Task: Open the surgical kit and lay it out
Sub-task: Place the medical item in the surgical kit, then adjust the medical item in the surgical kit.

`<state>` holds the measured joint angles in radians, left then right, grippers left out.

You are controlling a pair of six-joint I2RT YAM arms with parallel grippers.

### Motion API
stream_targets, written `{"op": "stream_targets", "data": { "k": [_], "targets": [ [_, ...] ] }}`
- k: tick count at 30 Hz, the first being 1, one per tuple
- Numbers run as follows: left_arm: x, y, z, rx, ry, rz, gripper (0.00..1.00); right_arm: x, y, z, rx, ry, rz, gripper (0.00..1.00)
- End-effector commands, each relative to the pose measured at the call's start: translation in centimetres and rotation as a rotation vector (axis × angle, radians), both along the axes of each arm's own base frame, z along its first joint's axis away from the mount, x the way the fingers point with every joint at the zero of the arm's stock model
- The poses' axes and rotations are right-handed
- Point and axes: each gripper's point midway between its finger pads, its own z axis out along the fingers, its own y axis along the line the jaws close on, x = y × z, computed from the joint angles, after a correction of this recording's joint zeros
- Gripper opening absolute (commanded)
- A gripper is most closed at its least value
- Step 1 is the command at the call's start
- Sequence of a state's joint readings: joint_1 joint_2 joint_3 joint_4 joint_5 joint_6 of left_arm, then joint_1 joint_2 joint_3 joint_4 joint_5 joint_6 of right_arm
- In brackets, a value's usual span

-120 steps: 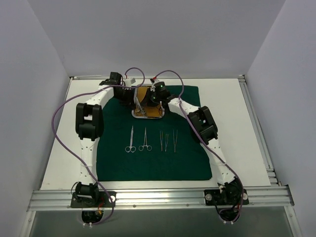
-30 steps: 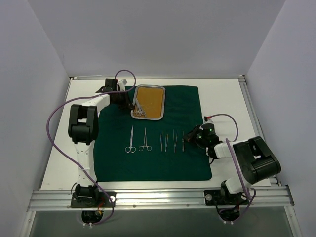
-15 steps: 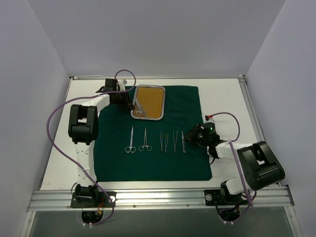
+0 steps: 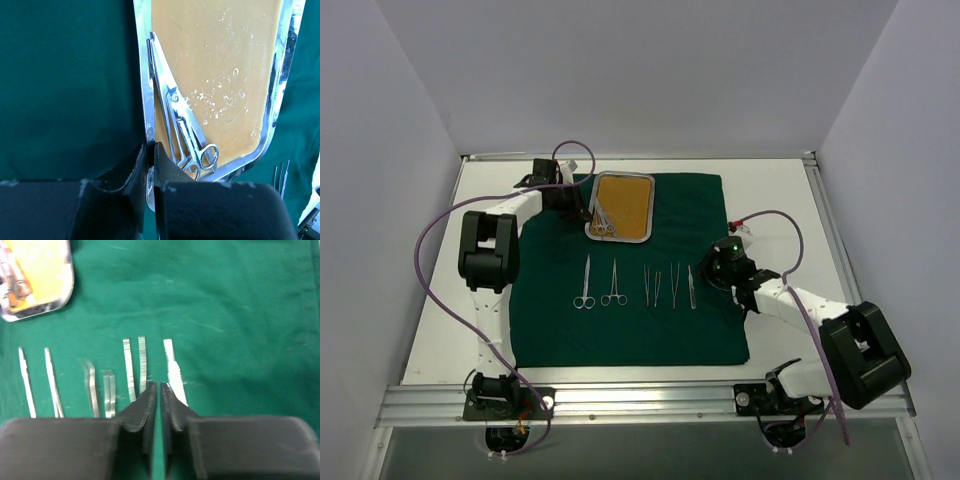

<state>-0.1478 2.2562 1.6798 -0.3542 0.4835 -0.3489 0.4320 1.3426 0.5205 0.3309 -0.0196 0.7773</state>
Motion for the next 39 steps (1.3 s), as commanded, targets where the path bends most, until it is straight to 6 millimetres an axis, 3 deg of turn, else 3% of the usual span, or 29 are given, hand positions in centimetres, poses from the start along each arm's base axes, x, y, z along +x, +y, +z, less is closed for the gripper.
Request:
{"op": "stream_targets", "data": {
  "k": [1, 9, 12, 25, 39],
  "targets": [
    [1.9, 0.1, 2.7, -0.011, -0.1, 0.006, 0.02, -1.0, -1.5, 1.2, -0.155, 0.016, -0.079, 0.0],
    [2.0, 0.0, 2.9, -0.012, -0.105, 0.004, 0.02, -5.0, -1.7, -1.9, -0.214, 0.168, -0.078, 0.0],
    [2.0, 0.1, 2.8, -0.01, -0.101, 0.006, 0.02, -5.6, -1.5, -2.3, -0.223, 0.181, -0.067, 0.0],
    [2.0, 0.0, 2.7, -0.019, -0.096, 0.006, 0.02, -6.9, -1.5, -4.5, -0.234, 0.235, -0.055, 0.0],
    [2.1, 0.1, 2.8, -0.02, -0.097, 0.008, 0.02, -6.4, 0.6, -4.8, -0.199, 0.219, -0.007, 0.0]
  ]
}}
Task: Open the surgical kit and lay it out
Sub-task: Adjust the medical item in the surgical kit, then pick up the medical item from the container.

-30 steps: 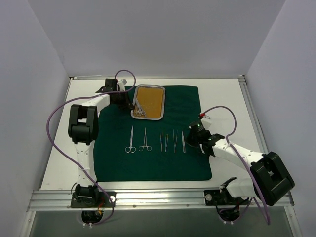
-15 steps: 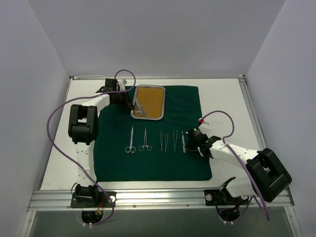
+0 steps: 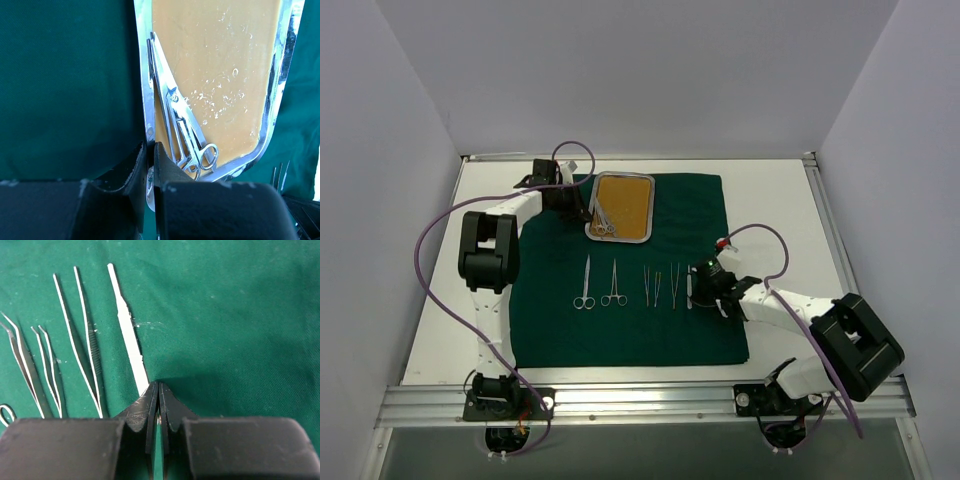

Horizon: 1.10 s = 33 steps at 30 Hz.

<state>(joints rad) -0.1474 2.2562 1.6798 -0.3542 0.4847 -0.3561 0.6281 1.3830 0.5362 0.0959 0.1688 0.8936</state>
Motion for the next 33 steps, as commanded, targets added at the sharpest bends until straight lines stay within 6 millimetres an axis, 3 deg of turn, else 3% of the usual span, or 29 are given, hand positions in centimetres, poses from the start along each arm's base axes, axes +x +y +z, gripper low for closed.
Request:
{"op": "stream_targets", "data": {
  "k": [1, 10, 14, 20, 24, 25, 26, 27, 28, 29, 30, 31, 32, 33],
  "targets": [
    [2.1, 0.1, 2.8, -0.015, -0.103, 0.004, 0.02, -0.8, 0.2, -0.6, -0.018, 0.04, 0.009, 0.0],
    [2.1, 0.1, 2.7, -0.016, -0.099, 0.004, 0.02, -0.9, -1.2, 0.2, -0.087, 0.038, -0.014, 0.0],
    [2.1, 0.2, 2.8, -0.017, -0.101, 0.005, 0.02, 0.0, -2.8, 2.8, -0.175, -0.011, -0.036, 0.0],
    [2.1, 0.1, 3.1, -0.019, -0.106, -0.003, 0.02, 3.7, -2.1, 8.5, -0.236, -0.136, 0.007, 0.0],
    [2.0, 0.1, 3.3, -0.022, -0.104, 0.0, 0.02, 7.5, 2.4, 11.5, -0.178, -0.243, 0.168, 0.06],
    [1.8, 0.1, 3.2, -0.026, -0.098, 0.001, 0.02, 8.9, 4.4, 13.5, -0.125, -0.291, 0.217, 0.08],
    [1.8, 0.0, 3.2, -0.033, -0.097, 0.002, 0.02, 10.3, 5.9, 13.2, -0.133, -0.308, 0.274, 0.11],
    [1.8, -0.1, 3.2, -0.041, -0.093, 0.007, 0.02, 11.6, 7.3, 14.0, -0.108, -0.346, 0.303, 0.17],
    [1.8, -0.2, 3.3, -0.045, -0.094, 0.006, 0.02, 12.4, 9.4, 12.5, -0.088, -0.32, 0.371, 0.2],
    [1.8, -0.3, 3.3, -0.048, -0.091, 0.005, 0.02, 14.7, 11.5, 15.3, -0.051, -0.407, 0.402, 0.22],
    [1.7, -0.3, 3.2, -0.049, -0.088, 0.006, 0.02, 15.7, 12.7, 15.4, -0.041, -0.419, 0.421, 0.25],
    [1.7, -0.3, 3.2, -0.049, -0.088, 0.006, 0.02, 16.9, 14.1, 13.3, -0.048, -0.395, 0.448, 0.26],
    [1.7, -0.3, 3.2, -0.048, -0.088, 0.007, 0.02, 18.6, 16.0, 15.4, -0.018, -0.45, 0.472, 0.27],
    [1.7, -0.2, 3.0, -0.047, -0.086, 0.007, 0.02, 19.4, 17.1, 15.1, -0.012, -0.453, 0.488, 0.27]
  ]
}}
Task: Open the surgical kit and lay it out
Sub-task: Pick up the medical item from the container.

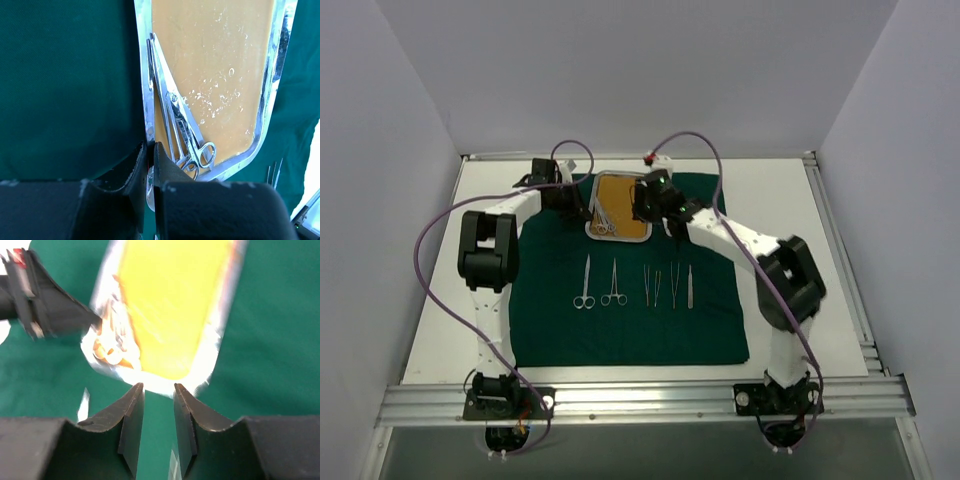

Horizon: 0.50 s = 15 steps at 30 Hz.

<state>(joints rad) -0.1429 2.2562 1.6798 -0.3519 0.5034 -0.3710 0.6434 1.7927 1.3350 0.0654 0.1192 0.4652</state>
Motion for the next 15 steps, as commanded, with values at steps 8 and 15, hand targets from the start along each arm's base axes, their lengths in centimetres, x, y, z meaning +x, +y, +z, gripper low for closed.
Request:
{"op": "stream_targets", "data": {
  "k": [8, 15],
  "targets": [
    [1.8, 0.0, 2.3, -0.02, -0.089, 0.005, 0.02, 6.6, 13.5, -3.1, 0.089, -0.048, 0.303, 0.25],
    [1.8, -0.1, 1.9, -0.028, -0.075, 0.005, 0.02, 8.2, 14.4, -4.6, 0.076, -0.057, 0.274, 0.17]
  ]
}}
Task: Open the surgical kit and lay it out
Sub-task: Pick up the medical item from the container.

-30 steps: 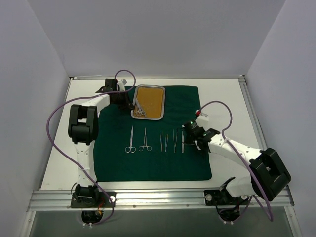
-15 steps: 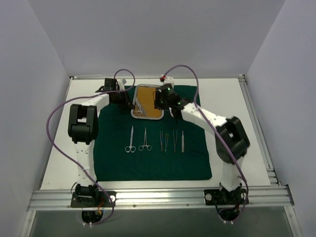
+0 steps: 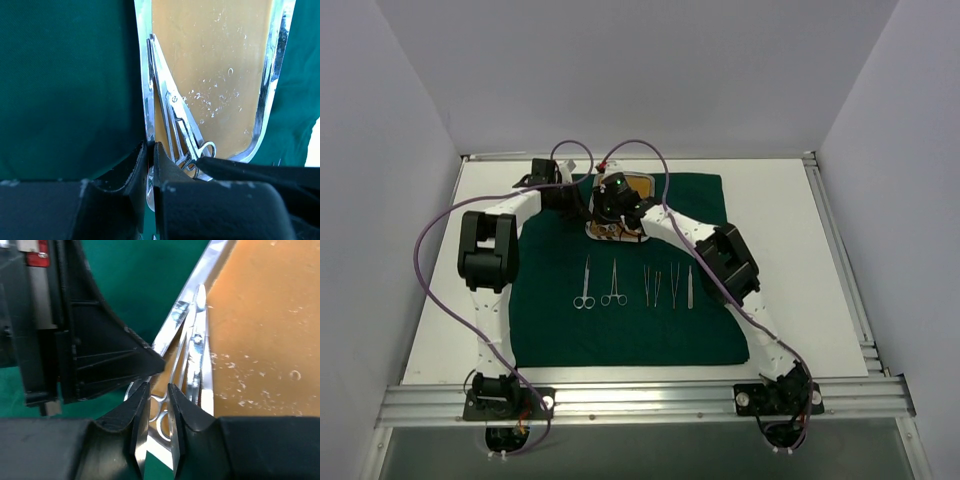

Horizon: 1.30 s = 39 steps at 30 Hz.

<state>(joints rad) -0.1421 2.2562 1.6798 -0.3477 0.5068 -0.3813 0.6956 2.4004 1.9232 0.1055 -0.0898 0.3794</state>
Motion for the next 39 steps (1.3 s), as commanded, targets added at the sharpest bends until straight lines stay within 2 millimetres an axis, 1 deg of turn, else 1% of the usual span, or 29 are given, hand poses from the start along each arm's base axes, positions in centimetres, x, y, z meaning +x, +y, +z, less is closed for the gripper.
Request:
{"op": "stream_targets", "data": {
  "k": [1, 3, 6, 7, 9, 10, 12, 13, 17, 18, 20, 23, 25, 26, 27, 28, 29, 30, 31, 33, 36, 37, 39],
  "targets": [
    [1.7, 0.0, 1.7, -0.02, -0.074, -0.003, 0.02, 1.4, 0.7, 3.6, 0.033, -0.079, -0.01, 0.16],
    [1.7, 0.1, 1.7, -0.015, -0.078, -0.003, 0.02, 1.6, 0.3, 3.6, 0.021, -0.085, -0.025, 0.15],
    [1.8, 0.1, 1.7, -0.013, -0.079, -0.003, 0.03, 2.0, -0.8, 3.0, -0.032, -0.087, -0.072, 0.14],
    [1.8, 0.1, 1.6, -0.013, -0.077, -0.003, 0.02, 2.0, -1.3, 2.2, -0.059, -0.077, -0.086, 0.14],
    [1.8, 0.2, 1.5, -0.013, -0.074, -0.002, 0.03, 1.8, -1.4, 1.4, -0.083, -0.061, -0.077, 0.15],
    [1.7, 0.1, 1.4, -0.012, -0.074, -0.003, 0.02, 1.3, -1.4, 0.2, -0.105, -0.035, -0.063, 0.16],
    [1.7, 0.2, 1.3, -0.012, -0.073, -0.001, 0.03, 1.1, -1.2, -0.4, -0.112, -0.027, -0.052, 0.19],
    [1.7, 0.2, 1.2, -0.011, -0.07, -0.002, 0.02, 0.5, -1.5, -1.6, -0.137, 0.004, -0.045, 0.19],
    [1.7, 0.2, 1.2, -0.01, -0.069, 0.0, 0.02, 0.5, -1.5, -2.9, -0.156, 0.024, -0.04, 0.2],
    [1.7, 0.2, 1.2, -0.009, -0.069, 0.001, 0.02, 0.5, -1.3, -2.9, -0.152, 0.024, -0.031, 0.2],
    [1.7, 0.2, 1.1, -0.008, -0.069, 0.003, 0.02, 0.1, -0.6, -3.5, -0.141, 0.042, 0.007, 0.2],
    [1.7, 0.2, 0.9, -0.011, -0.064, 0.004, 0.02, 0.3, -0.6, -4.3, -0.153, 0.051, 0.001, 0.19],
    [1.7, 0.1, 0.9, -0.014, -0.06, 0.005, 0.02, 0.6, -1.0, -4.8, -0.171, 0.053, -0.015, 0.19],
    [1.6, 0.1, 0.8, -0.015, -0.059, 0.004, 0.02, 0.5, -1.1, -5.0, -0.181, 0.053, -0.017, 0.19],
    [1.7, 0.1, 0.9, -0.014, -0.06, 0.005, 0.02, 0.2, -1.3, -5.6, -0.198, 0.067, -0.014, 0.19],
    [1.7, 0.1, 0.9, -0.014, -0.06, 0.005, 0.02, 0.7, -1.9, -5.6, -0.222, 0.053, -0.042, 0.19],
    [1.7, 0.1, 0.9, -0.015, -0.062, 0.005, 0.02, 0.7, -2.1, -5.8, -0.235, 0.052, -0.047, 0.2],
    [1.7, 0.1, 0.9, -0.014, -0.06, 0.005, 0.02, 0.5, -2.5, -6.7, -0.26, 0.071, -0.052, 0.2],
    [1.7, 0.1, 0.8, -0.014, -0.06, 0.005, 0.02, 0.8, -2.8, -6.7, -0.274, 0.063, -0.07, 0.2],
    [1.7, 0.1, 0.8, -0.015, -0.062, 0.005, 0.03, 0.5, -3.2, -7.6, -0.3, 0.085, -0.075, 0.19],
    [1.7, 0.1, 0.7, -0.014, -0.059, 0.005, 0.02, 0.4, -3.2, -7.9, -0.301, 0.092, -0.067, 0.16],
    [1.7, 0.1, 0.7, -0.015, -0.06, 0.004, 0.02, 0.4, -3.1, -7.8, -0.298, 0.091, -0.067, 0.11],
    [1.7, 0.1, 0.7, -0.015, -0.059, 0.004, 0.02, 0.4, -2.9, -7.4, -0.286, 0.088, -0.066, 0.05]
  ]
}}
